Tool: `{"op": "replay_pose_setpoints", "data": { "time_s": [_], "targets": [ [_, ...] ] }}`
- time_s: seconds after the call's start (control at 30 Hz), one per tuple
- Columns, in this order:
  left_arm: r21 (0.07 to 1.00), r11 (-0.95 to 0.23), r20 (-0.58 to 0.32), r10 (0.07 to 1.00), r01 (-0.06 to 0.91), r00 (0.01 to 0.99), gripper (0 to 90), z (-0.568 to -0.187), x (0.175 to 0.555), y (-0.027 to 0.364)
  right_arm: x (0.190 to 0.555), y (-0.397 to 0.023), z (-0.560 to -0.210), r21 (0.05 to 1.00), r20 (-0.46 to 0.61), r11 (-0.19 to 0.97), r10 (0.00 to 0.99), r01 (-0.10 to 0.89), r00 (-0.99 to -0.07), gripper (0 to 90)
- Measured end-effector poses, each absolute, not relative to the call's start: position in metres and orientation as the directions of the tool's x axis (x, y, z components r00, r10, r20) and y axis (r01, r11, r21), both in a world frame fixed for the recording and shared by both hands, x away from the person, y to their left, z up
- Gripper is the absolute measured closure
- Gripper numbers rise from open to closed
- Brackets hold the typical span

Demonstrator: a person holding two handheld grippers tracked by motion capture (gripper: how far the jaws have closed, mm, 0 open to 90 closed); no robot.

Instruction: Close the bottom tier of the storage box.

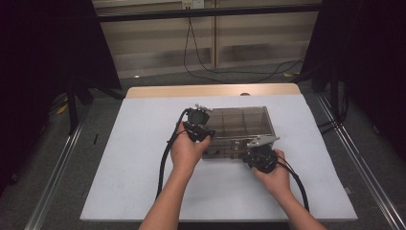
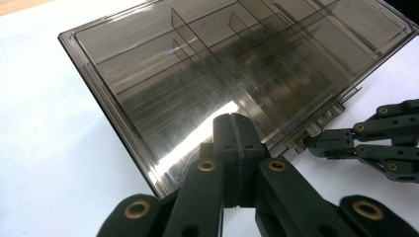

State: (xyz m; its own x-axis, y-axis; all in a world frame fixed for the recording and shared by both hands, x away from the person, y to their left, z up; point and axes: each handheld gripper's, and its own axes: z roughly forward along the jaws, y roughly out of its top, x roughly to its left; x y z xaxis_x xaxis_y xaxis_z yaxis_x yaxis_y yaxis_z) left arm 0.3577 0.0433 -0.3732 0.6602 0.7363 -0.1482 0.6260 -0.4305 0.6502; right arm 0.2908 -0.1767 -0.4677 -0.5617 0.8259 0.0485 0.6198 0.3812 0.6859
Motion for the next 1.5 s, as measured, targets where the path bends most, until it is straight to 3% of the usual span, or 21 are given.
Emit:
{"op": "replay_pose_setpoints", "data": {
  "time_s": [1.5],
  "targets": [
    [0.650,-0.427,-0.153,0.736,0.628,0.659,90.0,-0.3733,0.3579,0.0438,0.2967,-0.1767,-0.4710,0.693,0.033,0.373,0.839,0.617,-0.544,90.0]
  ]
}}
